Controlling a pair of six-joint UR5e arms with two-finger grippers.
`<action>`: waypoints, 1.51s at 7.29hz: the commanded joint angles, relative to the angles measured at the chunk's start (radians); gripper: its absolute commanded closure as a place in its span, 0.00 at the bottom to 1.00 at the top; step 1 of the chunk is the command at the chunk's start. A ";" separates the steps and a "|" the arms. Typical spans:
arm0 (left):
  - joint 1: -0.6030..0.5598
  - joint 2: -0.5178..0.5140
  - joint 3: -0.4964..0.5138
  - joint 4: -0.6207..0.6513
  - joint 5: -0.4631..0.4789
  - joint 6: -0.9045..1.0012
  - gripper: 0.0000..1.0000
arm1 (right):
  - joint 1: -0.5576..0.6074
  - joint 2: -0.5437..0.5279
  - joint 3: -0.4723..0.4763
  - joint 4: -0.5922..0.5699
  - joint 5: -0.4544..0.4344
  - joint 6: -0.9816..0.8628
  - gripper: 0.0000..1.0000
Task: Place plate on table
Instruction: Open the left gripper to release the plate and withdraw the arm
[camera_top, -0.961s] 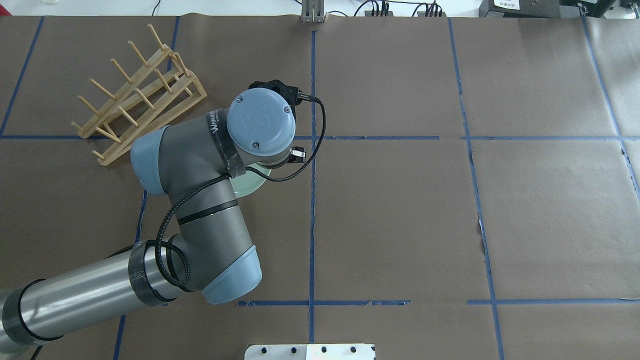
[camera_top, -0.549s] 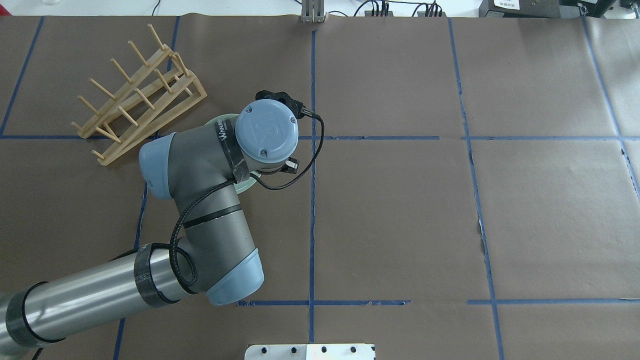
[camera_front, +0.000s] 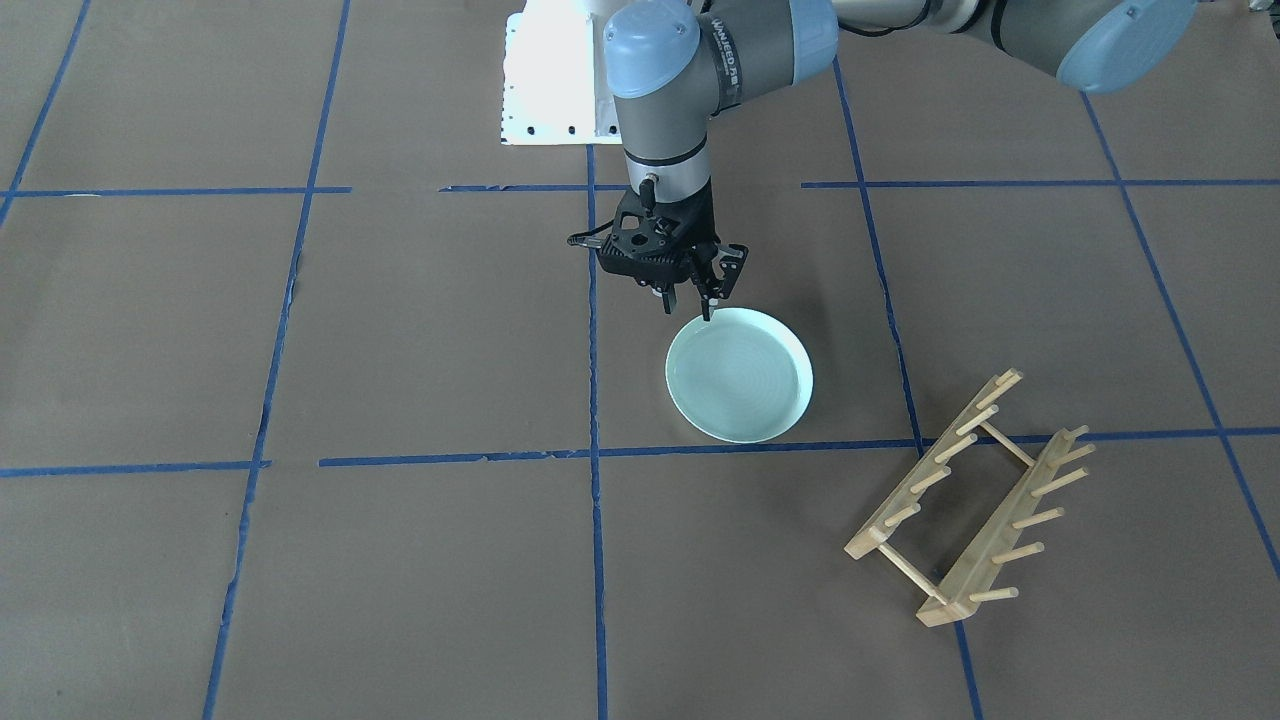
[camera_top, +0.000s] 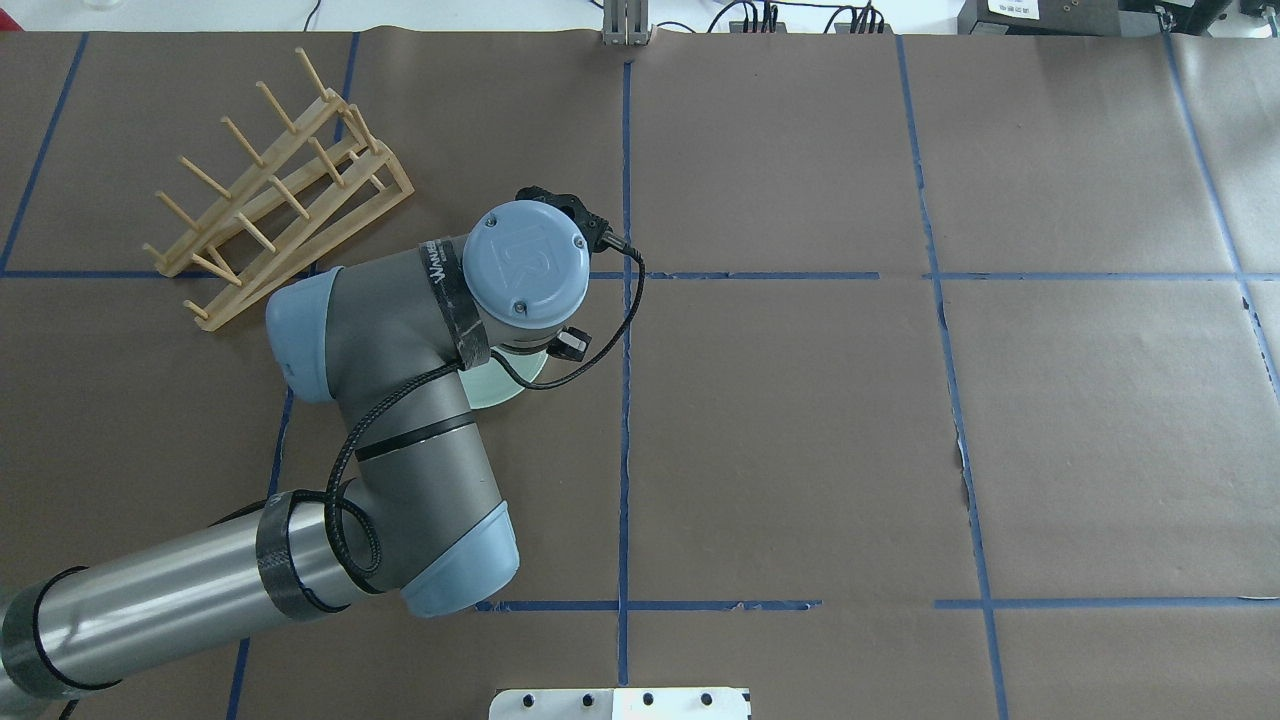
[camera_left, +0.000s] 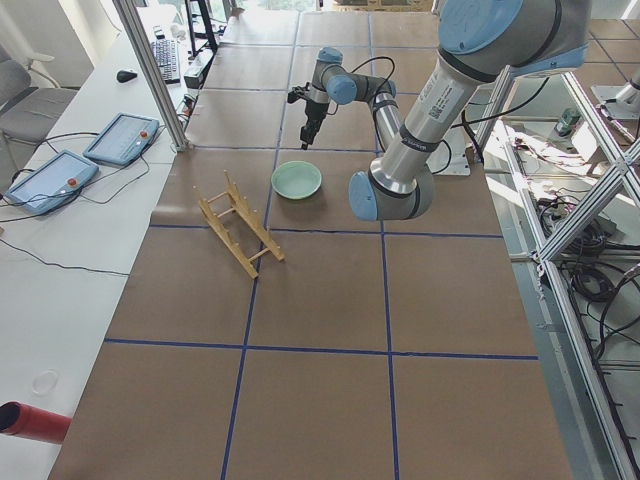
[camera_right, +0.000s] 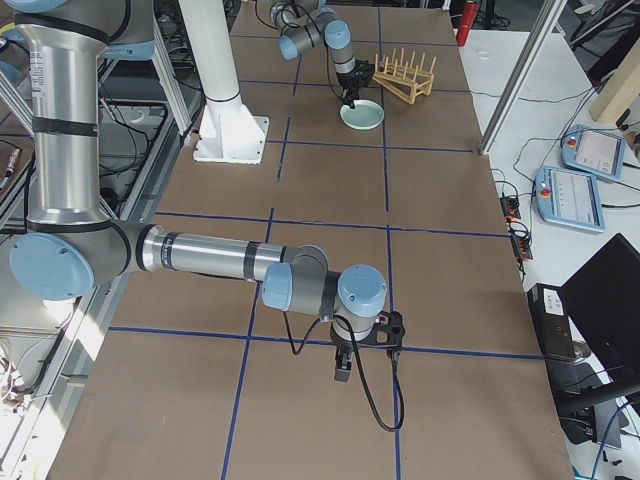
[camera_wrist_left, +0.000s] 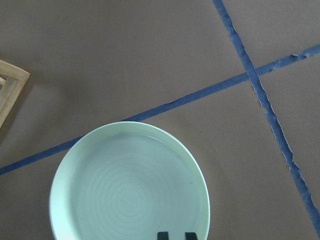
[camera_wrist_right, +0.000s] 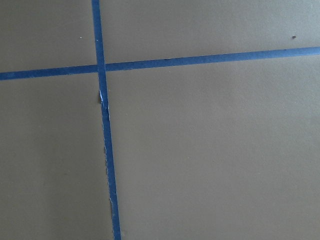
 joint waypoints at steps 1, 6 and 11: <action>-0.003 0.026 -0.088 -0.022 -0.002 -0.007 0.00 | 0.000 0.000 0.000 0.000 0.000 0.000 0.00; -0.348 0.121 -0.222 -0.116 -0.393 0.008 0.00 | 0.000 0.000 0.000 0.000 0.000 0.000 0.00; -0.875 0.552 -0.144 -0.122 -0.805 0.484 0.00 | 0.000 0.000 0.000 0.000 0.000 0.000 0.00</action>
